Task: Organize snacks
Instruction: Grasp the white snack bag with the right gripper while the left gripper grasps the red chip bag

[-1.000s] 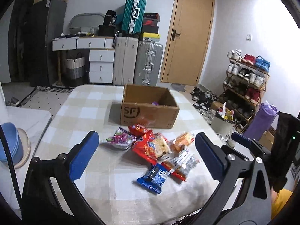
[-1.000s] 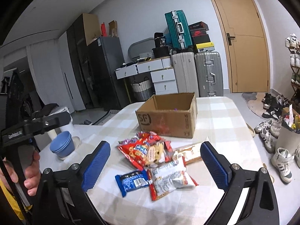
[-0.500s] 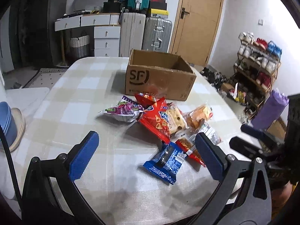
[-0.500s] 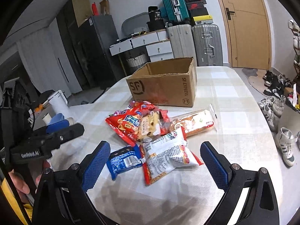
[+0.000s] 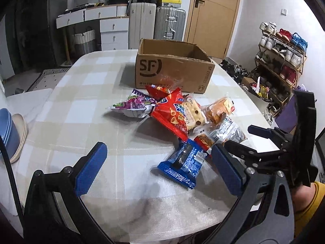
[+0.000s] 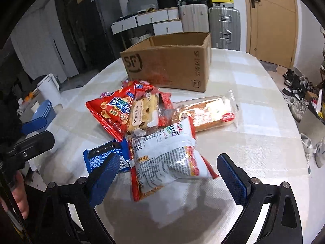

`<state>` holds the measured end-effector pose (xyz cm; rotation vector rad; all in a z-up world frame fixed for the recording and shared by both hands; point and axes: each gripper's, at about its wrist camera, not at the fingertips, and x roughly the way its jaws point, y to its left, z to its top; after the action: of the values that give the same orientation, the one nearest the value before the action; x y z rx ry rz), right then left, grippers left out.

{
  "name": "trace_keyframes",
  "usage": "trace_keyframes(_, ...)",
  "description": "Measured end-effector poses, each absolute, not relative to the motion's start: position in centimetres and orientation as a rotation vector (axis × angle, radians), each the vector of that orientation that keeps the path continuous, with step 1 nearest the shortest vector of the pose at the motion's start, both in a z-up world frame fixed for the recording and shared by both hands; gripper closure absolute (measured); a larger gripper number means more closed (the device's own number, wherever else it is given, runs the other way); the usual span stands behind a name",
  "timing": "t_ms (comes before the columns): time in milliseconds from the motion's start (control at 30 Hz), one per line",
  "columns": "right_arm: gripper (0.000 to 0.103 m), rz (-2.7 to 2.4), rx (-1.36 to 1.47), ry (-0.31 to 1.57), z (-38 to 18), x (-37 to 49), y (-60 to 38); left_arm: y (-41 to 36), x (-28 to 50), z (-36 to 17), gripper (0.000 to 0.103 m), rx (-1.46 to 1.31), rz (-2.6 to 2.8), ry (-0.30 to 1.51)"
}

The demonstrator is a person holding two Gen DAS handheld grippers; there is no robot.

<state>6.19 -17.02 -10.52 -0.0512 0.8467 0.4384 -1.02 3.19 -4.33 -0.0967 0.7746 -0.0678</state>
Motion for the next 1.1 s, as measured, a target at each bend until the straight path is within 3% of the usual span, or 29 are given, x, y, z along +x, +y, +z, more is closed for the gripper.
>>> trace_keyframes(300, 0.009, 0.429, -0.136, 0.891, -12.7, 8.0, -15.1, 3.6, -0.8, -4.8, 0.001, -0.114, -0.074, 0.802)
trace_keyframes(667, 0.044, 0.448, -0.055, 0.935, -13.2, 9.0, -16.5, 4.0, 0.2, -6.0, 0.001, -0.121, -0.056, 0.845)
trace_keyframes(1100, 0.045, 0.492, 0.045, 0.893, -10.8, 7.0, -18.3, 5.1, 5.1, -7.1, 0.001, -0.302, -0.055, 0.924)
